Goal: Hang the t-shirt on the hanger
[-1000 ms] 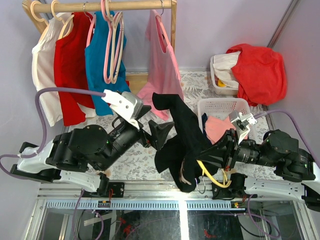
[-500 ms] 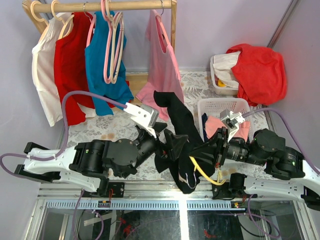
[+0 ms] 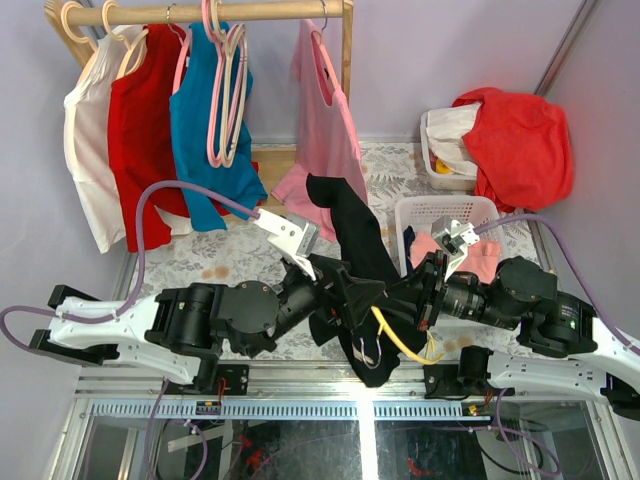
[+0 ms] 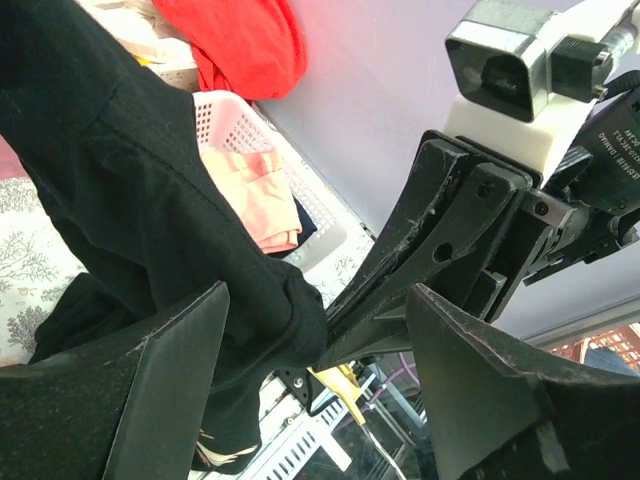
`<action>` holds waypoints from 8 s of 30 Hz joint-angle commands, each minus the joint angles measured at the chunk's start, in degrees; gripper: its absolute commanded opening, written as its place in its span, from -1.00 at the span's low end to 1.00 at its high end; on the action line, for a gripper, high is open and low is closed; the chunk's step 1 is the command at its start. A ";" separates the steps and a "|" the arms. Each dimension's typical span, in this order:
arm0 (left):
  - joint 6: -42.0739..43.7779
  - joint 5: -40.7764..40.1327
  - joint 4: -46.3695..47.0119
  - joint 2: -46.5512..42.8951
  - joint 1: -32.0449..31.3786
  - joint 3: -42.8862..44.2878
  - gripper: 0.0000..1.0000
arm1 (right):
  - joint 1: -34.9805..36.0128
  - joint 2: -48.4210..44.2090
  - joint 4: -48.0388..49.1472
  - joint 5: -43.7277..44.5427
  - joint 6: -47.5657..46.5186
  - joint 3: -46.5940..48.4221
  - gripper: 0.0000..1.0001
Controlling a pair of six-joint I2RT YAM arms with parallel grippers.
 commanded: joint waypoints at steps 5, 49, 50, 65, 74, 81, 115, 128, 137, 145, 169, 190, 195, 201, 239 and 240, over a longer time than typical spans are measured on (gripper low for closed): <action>-3.40 -1.60 0.62 -1.25 -1.44 -0.05 0.43 | -0.18 -0.26 7.59 0.65 -2.32 0.63 -1.00; -7.24 8.43 -1.48 3.07 11.66 -0.85 -0.83 | -0.18 4.03 11.93 0.17 -2.68 2.21 -1.00; -7.25 8.46 -1.38 2.96 11.74 -1.15 -0.97 | -0.18 4.04 11.98 0.20 -2.61 2.26 -1.00; -1.50 2.08 -4.40 1.93 11.75 3.53 -1.00 | -0.18 -0.70 6.72 0.05 0.63 1.42 -0.19; 0.29 4.13 -3.95 2.87 11.73 6.71 -1.00 | -0.18 4.02 1.86 4.62 -3.84 3.93 -0.03; 0.96 3.56 -5.55 3.41 11.74 8.98 -1.00 | -0.17 7.10 0.28 4.37 -8.67 4.87 0.05; 2.16 5.98 -5.98 5.72 16.68 11.36 -1.00 | -0.18 5.91 7.69 2.93 -13.74 0.03 -0.91; 4.81 3.92 -3.96 6.80 20.21 15.93 -1.00 | -0.17 4.28 0.77 1.63 -10.01 -2.08 -0.55; 6.61 -1.95 4.59 3.08 20.22 11.45 -1.00 | -0.13 -0.28 0.27 -2.25 -7.60 -6.58 -0.06; 7.45 -2.95 6.25 5.04 20.19 13.68 -1.00 | -0.17 2.62 5.78 -4.81 -8.41 -5.88 0.01; 5.53 -3.44 9.49 1.35 20.23 8.37 -1.00 | -0.18 10.55 16.89 -1.18 -9.90 -6.03 0.03; 2.40 -1.03 0.83 2.68 20.20 9.31 -1.00 | -0.18 6.69 6.69 -7.70 -4.12 3.08 -1.00; 0.54 2.18 -0.53 3.37 20.14 8.69 -0.95 | -0.18 6.79 4.27 -6.92 -3.75 5.07 -1.00; -1.02 3.13 -1.27 3.54 18.64 7.28 -0.81 | -0.18 7.33 3.25 -5.94 -3.68 6.18 -1.00; -1.91 5.31 -2.97 1.75 8.80 3.08 -0.29 | -0.18 6.21 1.28 -2.59 -11.46 7.60 -1.00; -1.98 5.96 -2.95 1.45 8.83 2.68 -0.23 | -0.18 6.23 1.33 -3.00 -11.78 7.37 -1.00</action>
